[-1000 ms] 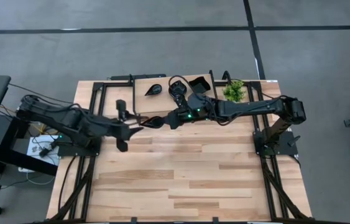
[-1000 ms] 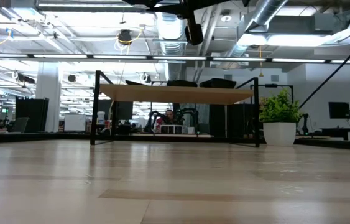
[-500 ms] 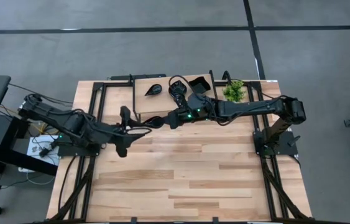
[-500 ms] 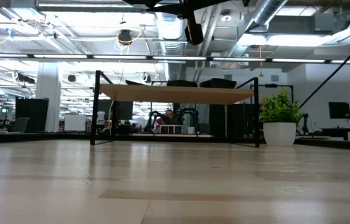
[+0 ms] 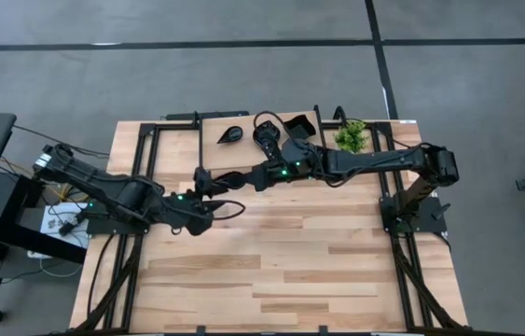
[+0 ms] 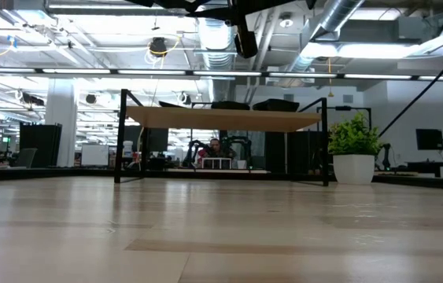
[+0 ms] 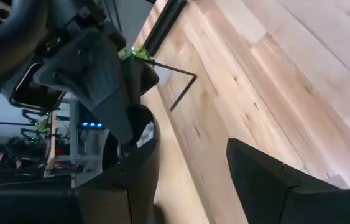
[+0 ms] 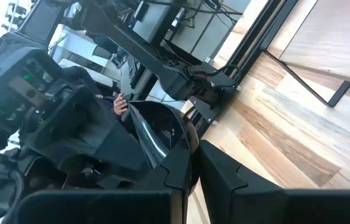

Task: Pick & Place Mini shaped plates
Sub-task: Stack the black drop shaped plate on the black drop shaped plate on the shelf

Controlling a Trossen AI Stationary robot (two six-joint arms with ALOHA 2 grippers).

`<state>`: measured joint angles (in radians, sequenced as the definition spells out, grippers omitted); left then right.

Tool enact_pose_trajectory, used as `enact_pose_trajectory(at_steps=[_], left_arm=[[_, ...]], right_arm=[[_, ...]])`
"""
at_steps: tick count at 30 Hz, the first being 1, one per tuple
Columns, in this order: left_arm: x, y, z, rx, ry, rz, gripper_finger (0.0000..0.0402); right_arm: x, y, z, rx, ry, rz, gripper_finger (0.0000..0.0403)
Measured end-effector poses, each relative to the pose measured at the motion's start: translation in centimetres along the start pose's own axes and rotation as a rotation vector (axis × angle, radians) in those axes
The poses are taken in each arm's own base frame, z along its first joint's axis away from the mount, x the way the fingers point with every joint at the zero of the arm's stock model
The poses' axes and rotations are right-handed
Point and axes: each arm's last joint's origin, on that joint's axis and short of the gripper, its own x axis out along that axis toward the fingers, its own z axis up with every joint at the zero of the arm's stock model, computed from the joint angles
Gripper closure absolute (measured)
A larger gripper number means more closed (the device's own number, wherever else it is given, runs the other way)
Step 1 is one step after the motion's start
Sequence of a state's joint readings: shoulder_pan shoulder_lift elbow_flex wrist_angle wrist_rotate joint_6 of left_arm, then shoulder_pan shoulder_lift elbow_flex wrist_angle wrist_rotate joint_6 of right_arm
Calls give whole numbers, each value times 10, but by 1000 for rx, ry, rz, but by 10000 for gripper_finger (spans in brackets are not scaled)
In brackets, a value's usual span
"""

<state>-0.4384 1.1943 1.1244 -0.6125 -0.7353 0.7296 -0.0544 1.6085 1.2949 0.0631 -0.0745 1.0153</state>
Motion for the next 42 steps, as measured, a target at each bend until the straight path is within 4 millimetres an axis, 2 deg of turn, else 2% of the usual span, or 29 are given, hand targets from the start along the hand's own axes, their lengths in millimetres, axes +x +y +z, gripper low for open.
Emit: enact_pose_trajectory(at_steps=[15, 26, 36, 42], left_arm=[[-22, 18, -11, -94, -66, 71, 211], [-9, 10, -4, -56, -61, 18, 211], [-3, 14, -9, -73, -24, 30, 212], [-3, 14, -9, -72, -25, 29, 239]], right_arm=[[0, 0, -1, -4, 8, 4, 376], [0, 0, -1, -4, 7, 5, 376], [0, 0, -1, -4, 7, 5, 376], [0, 0, -1, -4, 7, 5, 376]])
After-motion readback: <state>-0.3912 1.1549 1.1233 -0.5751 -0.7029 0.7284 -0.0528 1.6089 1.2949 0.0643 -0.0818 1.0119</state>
